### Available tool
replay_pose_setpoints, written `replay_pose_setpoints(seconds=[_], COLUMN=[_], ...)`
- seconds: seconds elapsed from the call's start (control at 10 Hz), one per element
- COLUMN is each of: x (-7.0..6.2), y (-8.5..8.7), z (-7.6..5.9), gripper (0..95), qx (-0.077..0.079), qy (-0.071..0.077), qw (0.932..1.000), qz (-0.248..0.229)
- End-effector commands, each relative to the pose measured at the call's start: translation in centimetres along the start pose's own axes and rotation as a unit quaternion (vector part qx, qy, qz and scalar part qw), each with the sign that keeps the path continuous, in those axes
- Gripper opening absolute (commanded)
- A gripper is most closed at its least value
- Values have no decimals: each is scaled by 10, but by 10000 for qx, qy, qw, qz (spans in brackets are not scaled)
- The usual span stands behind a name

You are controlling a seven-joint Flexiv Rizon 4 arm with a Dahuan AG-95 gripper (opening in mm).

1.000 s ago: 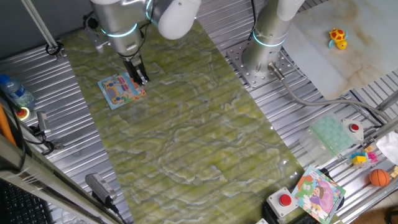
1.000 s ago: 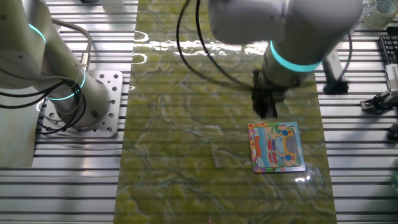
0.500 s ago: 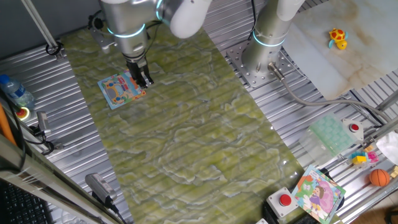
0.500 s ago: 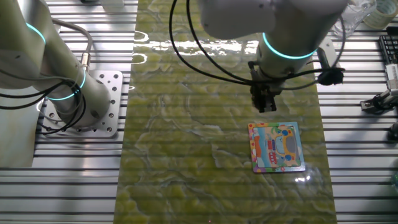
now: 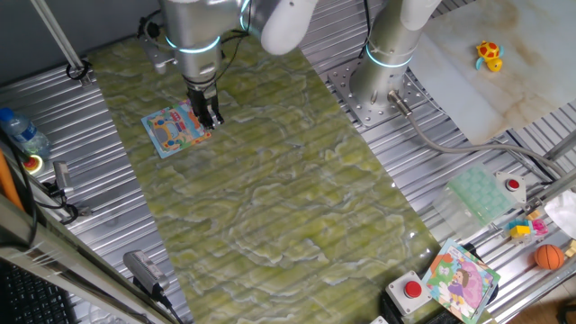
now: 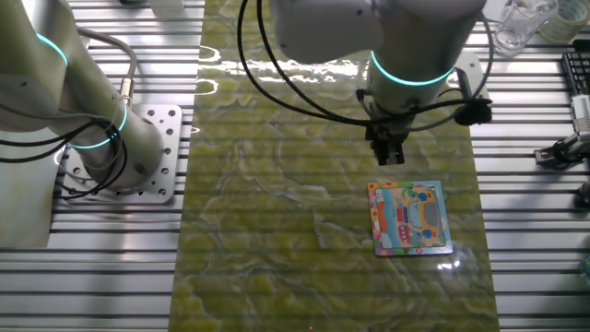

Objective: Assemble one piece of a puzzle

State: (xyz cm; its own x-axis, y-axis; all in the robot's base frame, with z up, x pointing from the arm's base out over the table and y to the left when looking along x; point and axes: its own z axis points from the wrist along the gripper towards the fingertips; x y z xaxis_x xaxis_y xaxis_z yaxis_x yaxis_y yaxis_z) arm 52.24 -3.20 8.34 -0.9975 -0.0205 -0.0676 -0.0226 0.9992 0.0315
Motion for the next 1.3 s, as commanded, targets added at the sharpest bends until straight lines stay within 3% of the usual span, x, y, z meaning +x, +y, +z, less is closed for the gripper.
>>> replay_pose_setpoints(seconds=[0.1,0.3,0.5,0.7,1.3], x=[-4,-4,-4,-4,-4], y=[7,7,7,7,7], z=[7,7,8,8,8], gripper=[0,0,0,0,0], qx=[-160,-3,214,276,269], qy=[62,153,73,28,-14], qw=[9997,9999,9996,9994,9993], qz=[173,68,-147,-218,-273])
